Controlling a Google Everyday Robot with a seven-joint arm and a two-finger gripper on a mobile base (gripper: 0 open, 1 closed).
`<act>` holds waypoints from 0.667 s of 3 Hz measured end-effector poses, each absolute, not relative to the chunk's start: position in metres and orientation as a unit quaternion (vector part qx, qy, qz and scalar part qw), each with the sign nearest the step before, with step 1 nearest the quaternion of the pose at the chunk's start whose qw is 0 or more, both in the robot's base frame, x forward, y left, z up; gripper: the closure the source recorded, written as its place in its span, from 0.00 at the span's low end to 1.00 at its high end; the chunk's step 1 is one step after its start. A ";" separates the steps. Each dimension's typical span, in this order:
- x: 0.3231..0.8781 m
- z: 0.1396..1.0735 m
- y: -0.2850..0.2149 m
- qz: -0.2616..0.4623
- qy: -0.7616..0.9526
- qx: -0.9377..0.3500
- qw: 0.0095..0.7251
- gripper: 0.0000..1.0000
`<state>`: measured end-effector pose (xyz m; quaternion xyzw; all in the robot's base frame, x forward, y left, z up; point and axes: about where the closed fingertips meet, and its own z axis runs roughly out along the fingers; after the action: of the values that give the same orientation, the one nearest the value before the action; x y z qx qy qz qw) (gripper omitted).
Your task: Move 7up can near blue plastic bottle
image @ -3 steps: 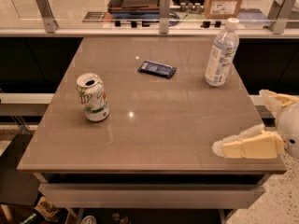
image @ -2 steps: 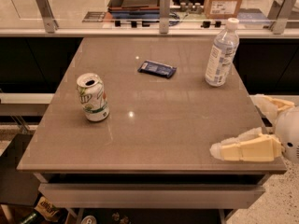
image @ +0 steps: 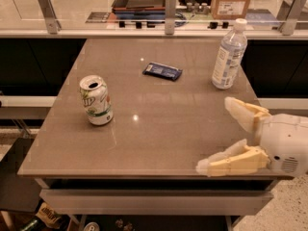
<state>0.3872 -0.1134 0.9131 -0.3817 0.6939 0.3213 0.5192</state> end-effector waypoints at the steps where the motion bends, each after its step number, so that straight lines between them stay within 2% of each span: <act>1: 0.379 0.917 -0.078 0.345 0.641 -0.416 0.545 0.00; 2: 0.371 0.904 -0.004 0.354 0.616 -0.438 0.551 0.00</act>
Offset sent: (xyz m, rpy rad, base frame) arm -0.0187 0.1080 -0.0187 0.0902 -0.1545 0.1605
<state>0.3708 -0.0042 0.9037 -0.4382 0.6163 0.3535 0.5506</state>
